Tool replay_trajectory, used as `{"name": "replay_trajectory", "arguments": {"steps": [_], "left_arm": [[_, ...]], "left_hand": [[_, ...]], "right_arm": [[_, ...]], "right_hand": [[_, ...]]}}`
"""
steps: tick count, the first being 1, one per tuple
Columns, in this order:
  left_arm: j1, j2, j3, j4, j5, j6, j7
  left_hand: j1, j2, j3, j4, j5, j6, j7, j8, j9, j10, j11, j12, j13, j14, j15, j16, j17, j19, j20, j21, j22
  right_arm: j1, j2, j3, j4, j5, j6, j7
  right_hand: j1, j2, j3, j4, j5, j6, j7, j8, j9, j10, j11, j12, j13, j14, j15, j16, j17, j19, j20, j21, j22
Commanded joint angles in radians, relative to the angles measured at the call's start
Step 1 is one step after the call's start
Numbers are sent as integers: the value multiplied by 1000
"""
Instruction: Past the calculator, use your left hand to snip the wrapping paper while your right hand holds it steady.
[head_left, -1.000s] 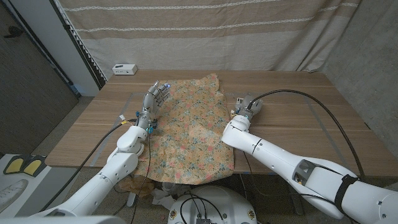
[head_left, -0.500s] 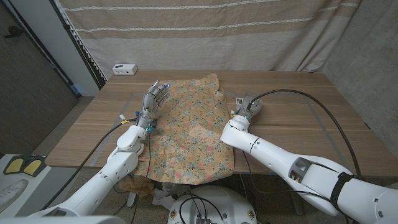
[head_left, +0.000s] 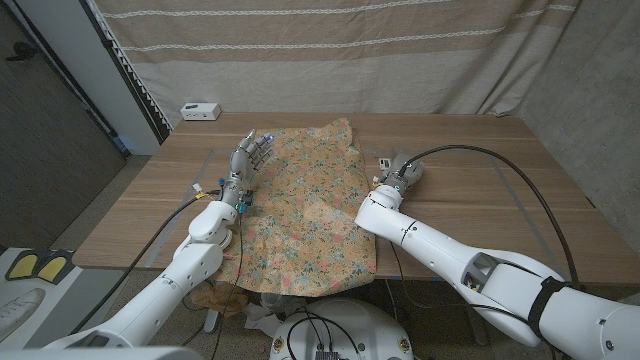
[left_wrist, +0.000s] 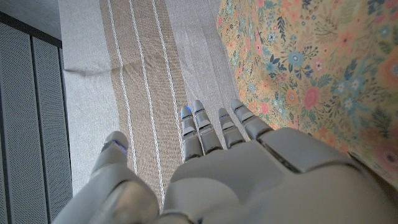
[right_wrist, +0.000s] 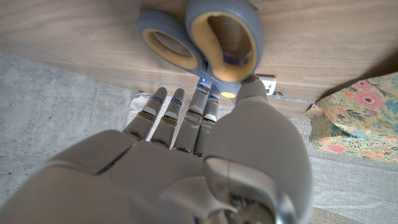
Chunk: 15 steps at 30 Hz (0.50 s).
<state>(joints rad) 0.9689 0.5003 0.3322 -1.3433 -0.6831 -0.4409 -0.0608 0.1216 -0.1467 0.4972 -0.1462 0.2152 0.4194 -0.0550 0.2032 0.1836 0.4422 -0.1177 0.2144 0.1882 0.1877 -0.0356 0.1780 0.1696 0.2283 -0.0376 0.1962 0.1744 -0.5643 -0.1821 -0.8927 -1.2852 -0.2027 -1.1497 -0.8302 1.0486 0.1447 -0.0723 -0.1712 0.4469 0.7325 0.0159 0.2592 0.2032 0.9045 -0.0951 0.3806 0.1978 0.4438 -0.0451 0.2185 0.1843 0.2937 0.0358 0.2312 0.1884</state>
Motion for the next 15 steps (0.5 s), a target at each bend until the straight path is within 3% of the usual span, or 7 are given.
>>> {"name": "replay_trajectory", "arguments": {"steps": [1,15], "left_arm": [[-1,-2,1,3,-1,-1,-1],[4,-5,1,-1,-1,-6,1]], "left_hand": [[2,7,-5,0,1,5,-1,-3,3,5,-5,-1,3,-4,-103,6,4,-4,-47,-1,3],[1,8,-6,1,1,7,0,-3,3,9,-4,-1,3,-4,-104,6,4,-4,-47,-1,3]], "right_arm": [[-13,4,19,6,6,30,-28],[-58,-16,61,-45,7,112,-79]], "right_hand": [[49,6,25,1,-13,38,-12,12,2,45,-16,16,4,40,-71,14,4,27,-10,9,5],[147,26,79,16,-66,175,-51,48,4,193,-64,54,7,145,-139,52,15,67,-50,21,7]]}}
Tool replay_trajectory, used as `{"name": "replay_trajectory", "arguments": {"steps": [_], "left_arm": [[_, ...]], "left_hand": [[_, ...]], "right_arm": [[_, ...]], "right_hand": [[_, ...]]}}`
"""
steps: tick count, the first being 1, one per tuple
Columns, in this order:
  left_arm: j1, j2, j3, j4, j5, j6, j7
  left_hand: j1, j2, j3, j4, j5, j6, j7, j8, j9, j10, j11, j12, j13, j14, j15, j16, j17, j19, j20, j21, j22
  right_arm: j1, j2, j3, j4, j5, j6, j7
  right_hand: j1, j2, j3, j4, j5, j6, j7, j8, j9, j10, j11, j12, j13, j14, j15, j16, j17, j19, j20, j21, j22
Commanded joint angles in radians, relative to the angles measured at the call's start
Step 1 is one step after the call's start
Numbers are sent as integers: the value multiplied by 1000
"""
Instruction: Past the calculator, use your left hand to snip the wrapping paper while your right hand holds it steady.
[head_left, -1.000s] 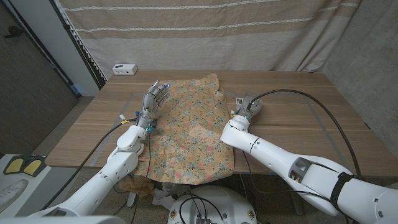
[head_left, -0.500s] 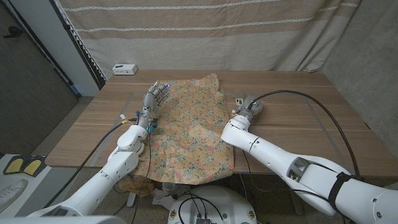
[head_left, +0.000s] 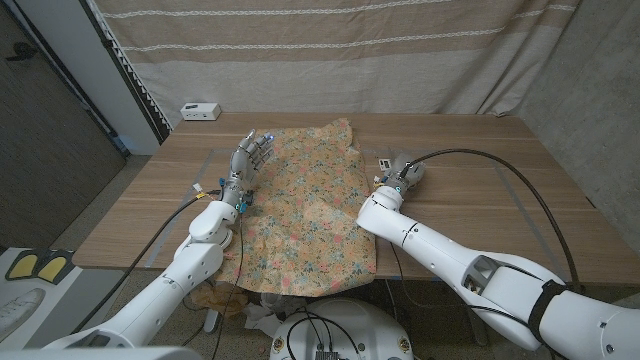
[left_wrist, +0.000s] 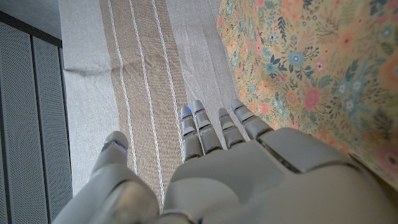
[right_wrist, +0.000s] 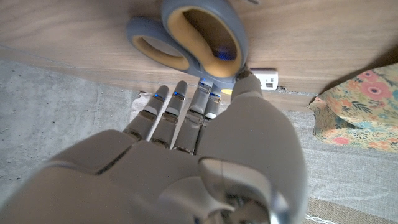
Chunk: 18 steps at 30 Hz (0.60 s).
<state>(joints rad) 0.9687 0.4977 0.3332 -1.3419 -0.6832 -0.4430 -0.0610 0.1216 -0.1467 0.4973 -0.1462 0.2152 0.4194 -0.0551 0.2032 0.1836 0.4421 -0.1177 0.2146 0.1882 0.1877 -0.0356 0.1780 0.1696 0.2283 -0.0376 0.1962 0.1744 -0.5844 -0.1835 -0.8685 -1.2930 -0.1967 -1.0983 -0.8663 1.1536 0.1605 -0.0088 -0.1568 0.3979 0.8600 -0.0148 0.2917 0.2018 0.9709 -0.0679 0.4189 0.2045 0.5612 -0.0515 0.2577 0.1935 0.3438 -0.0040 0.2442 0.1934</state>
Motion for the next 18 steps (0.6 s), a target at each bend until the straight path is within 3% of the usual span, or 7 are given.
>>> {"name": "replay_trajectory", "arguments": {"steps": [1,4,6,8,18], "left_arm": [[5,-2,0,-3,0,-4,1],[5,-2,0,-5,0,-5,1],[6,-2,0,-5,-1,-7,1],[8,-1,-1,-7,0,-7,1],[16,1,-3,-12,-1,-8,4]], "left_hand": [[1,8,-6,1,1,8,0,-3,3,8,-2,-2,3,-4,-103,6,4,-4,-47,-1,3],[1,8,-7,1,1,9,0,-3,3,9,-3,-2,3,-3,-104,6,4,-4,-47,0,3],[1,8,-7,1,1,10,0,-2,3,8,-5,-2,3,-4,-105,6,4,-3,-47,0,3],[1,8,-7,1,1,10,1,-2,3,8,-5,-3,3,-4,-105,6,4,-3,-47,0,3],[0,9,-8,2,1,10,1,-3,3,9,-2,-3,4,-3,-105,6,4,-3,-47,0,3]], "right_arm": [[-42,-21,37,-45,0,69,-41],[-54,-25,50,-60,1,87,-53],[-61,-22,60,-64,2,94,-64],[-73,-27,75,-78,8,119,-70],[-115,-31,131,-117,40,210,-94]], "right_hand": [[43,11,17,2,-18,52,-20,16,6,128,-92,16,1,30,-135,14,6,17,-11,8,2],[44,15,20,6,-22,62,-26,19,6,134,-94,17,1,31,-137,15,8,18,-8,8,2],[47,18,23,9,-27,68,-32,20,7,137,-93,16,1,30,-139,15,9,20,4,9,3],[56,18,32,12,-41,89,-38,25,7,154,-93,18,0,32,-147,17,11,44,33,18,3],[65,21,44,16,-60,103,-38,26,8,167,-92,23,9,57,-155,31,17,57,59,23,3]]}}
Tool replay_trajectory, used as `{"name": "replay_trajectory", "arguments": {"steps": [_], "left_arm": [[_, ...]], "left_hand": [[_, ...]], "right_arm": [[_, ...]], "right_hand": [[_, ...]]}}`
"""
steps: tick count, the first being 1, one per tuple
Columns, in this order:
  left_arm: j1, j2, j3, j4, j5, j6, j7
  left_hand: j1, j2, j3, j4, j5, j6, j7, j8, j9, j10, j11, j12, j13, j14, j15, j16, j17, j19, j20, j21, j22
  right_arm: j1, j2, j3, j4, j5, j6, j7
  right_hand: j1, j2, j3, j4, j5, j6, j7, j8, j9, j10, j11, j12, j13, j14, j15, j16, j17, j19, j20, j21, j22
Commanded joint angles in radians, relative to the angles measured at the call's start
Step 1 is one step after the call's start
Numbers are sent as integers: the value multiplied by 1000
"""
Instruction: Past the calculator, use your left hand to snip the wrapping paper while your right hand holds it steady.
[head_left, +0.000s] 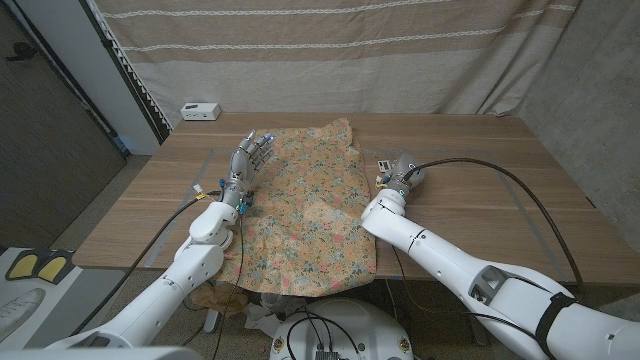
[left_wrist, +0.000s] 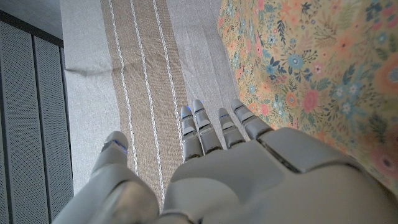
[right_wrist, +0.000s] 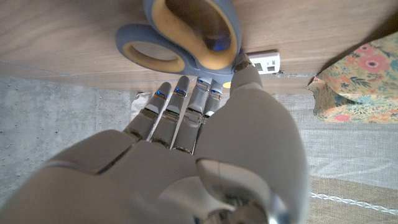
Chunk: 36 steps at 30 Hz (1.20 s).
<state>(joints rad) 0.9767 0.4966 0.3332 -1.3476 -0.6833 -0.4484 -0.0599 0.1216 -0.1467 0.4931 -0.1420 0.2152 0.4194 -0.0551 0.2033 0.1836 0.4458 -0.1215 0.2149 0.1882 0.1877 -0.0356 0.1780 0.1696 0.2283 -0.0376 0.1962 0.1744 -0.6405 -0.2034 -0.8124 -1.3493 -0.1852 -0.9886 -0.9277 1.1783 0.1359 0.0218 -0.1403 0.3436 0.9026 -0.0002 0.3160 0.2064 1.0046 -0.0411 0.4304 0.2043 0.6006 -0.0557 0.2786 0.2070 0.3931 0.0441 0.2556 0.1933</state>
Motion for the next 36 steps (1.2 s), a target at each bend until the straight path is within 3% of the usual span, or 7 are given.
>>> {"name": "replay_trajectory", "arguments": {"steps": [1,12,25,30,34,36], "left_arm": [[8,3,-3,-7,-1,-2,3],[9,7,-6,-14,0,-3,3],[3,22,-9,-26,-3,11,-5],[9,24,-8,-41,2,8,-3],[17,27,-7,-53,6,12,7],[20,23,-9,-56,1,11,11]], "left_hand": [[0,9,-4,-3,1,10,2,-3,3,6,2,-3,4,-4,-105,6,4,-3,-47,0,3],[-1,9,-5,-2,1,9,3,-4,3,9,2,-3,4,-5,-104,6,4,-4,-47,0,3],[-2,9,-7,-1,1,1,4,-7,3,8,2,-4,4,-5,-99,5,4,-3,-48,0,3],[-3,9,-8,-1,1,6,6,-5,3,10,5,-4,4,-4,-99,6,4,-3,-48,0,3],[-3,9,-9,-1,1,8,7,-5,3,11,5,-4,4,-1,-100,7,4,-1,-48,1,3],[-3,8,-12,-2,1,-70,-14,-29,3,4,7,-8,4,1,-100,7,4,0,-48,1,3]], "right_arm": [[-57,-11,71,-56,24,100,-37],[-65,-13,78,-71,21,111,-55],[-99,-61,66,-231,-32,86,-54],[-130,-89,86,-309,-28,114,-32],[-167,-109,125,-378,-4,167,-13],[-183,-119,136,-400,0,200,-10]], "right_hand": [[40,45,14,-1,-6,61,-53,1,3,134,-119,12,10,18,-151,10,4,8,12,11,3],[53,39,24,-3,-24,91,-52,9,3,147,-109,20,21,30,-155,19,10,3,6,9,4],[63,34,32,-5,-40,111,-59,14,2,159,-99,26,31,29,-152,23,14,-13,18,3,4],[65,32,36,-4,-48,114,-61,14,2,160,-102,27,35,21,-150,22,17,-42,20,-8,4],[70,38,43,-3,-53,117,-62,14,1,162,-101,28,38,32,-157,30,21,-34,8,-5,5],[71,36,43,-4,-55,121,-62,15,1,164,-99,29,39,33,-158,31,22,-33,6,-4,6]]}}
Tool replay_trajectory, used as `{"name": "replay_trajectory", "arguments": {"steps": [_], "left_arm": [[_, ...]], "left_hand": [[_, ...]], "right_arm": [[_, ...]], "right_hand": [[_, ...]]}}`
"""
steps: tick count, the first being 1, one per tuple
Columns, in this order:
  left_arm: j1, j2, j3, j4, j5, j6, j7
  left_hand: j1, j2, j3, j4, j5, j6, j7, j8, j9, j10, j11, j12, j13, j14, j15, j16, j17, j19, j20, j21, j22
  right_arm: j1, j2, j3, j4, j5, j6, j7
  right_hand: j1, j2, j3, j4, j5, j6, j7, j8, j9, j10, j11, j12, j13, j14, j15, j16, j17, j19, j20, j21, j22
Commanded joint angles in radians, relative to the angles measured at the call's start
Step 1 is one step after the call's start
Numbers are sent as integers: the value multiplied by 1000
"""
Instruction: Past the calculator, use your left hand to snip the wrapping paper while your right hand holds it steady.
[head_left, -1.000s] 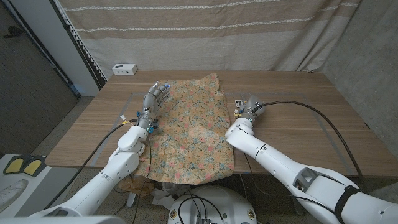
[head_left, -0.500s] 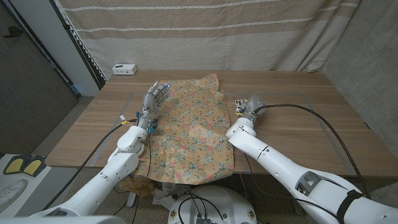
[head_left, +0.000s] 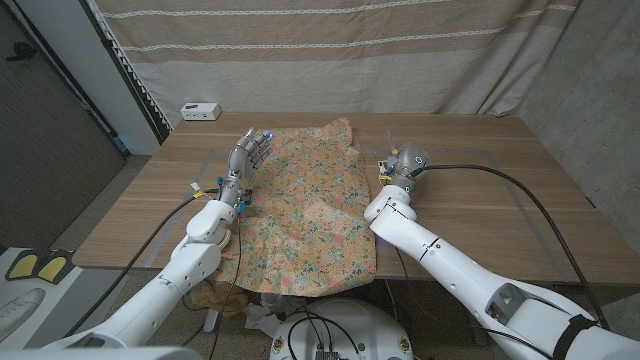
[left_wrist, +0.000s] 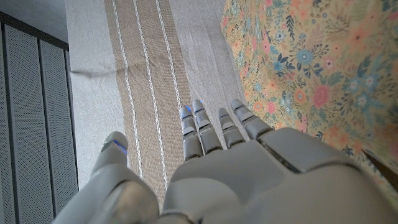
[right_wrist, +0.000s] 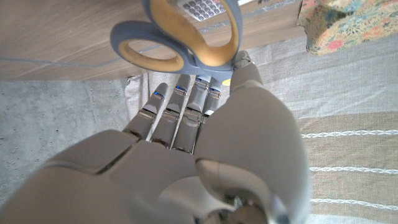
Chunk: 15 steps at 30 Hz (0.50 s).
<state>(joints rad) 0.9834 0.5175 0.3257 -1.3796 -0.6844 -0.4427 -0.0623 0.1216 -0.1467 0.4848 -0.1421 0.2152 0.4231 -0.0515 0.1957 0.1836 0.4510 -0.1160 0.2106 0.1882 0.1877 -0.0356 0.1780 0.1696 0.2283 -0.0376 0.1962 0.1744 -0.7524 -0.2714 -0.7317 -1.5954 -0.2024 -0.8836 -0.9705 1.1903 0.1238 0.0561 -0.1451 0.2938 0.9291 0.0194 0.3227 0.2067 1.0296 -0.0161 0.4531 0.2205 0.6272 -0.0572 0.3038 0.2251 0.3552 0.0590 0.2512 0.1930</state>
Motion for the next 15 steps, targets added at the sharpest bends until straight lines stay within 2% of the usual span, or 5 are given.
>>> {"name": "replay_trajectory", "arguments": {"steps": [1,6,10,13,15], "left_arm": [[14,3,-2,-25,4,6,15],[15,8,3,-31,10,11,12],[18,9,4,-35,11,18,20],[20,10,4,-38,11,17,20],[21,9,4,-40,12,16,21]], "left_hand": [[-3,8,-4,-2,1,-79,-19,-22,3,-5,2,-5,4,1,-101,7,4,3,-49,2,3],[-2,8,-5,-3,2,-60,-15,-10,3,1,3,-3,4,3,-100,7,4,4,-50,2,3],[-2,9,-5,-3,2,-55,-13,-8,3,3,2,-2,4,5,-99,8,4,4,-50,2,3],[-2,9,-6,-3,2,-53,-12,-6,3,6,-3,-1,4,6,-101,8,4,2,-50,1,3],[-2,9,-6,-3,2,-54,-12,-6,3,6,-2,-1,4,6,-100,8,4,3,-50,2,3]], "right_arm": [[-78,-50,65,-166,25,102,35],[-103,-80,81,-205,36,169,64],[-122,-93,90,-228,36,221,68],[-134,-94,104,-244,47,246,78],[-143,-101,113,-255,55,268,88]], "right_hand": [[59,46,9,1,-7,95,-82,9,1,138,-126,6,23,6,-156,6,4,4,-9,0,6],[60,44,10,1,-12,99,-87,9,0,139,-129,6,26,4,-155,7,6,-4,-10,-2,7],[63,42,14,1,-19,106,-82,11,-1,138,-127,6,29,2,-157,10,10,-4,-30,-2,7],[65,40,20,2,-31,110,-81,10,-2,139,-125,5,34,0,-158,14,15,19,-85,8,9],[66,39,21,2,-34,110,-80,10,-2,140,-123,5,34,0,-159,16,16,27,-89,12,9]]}}
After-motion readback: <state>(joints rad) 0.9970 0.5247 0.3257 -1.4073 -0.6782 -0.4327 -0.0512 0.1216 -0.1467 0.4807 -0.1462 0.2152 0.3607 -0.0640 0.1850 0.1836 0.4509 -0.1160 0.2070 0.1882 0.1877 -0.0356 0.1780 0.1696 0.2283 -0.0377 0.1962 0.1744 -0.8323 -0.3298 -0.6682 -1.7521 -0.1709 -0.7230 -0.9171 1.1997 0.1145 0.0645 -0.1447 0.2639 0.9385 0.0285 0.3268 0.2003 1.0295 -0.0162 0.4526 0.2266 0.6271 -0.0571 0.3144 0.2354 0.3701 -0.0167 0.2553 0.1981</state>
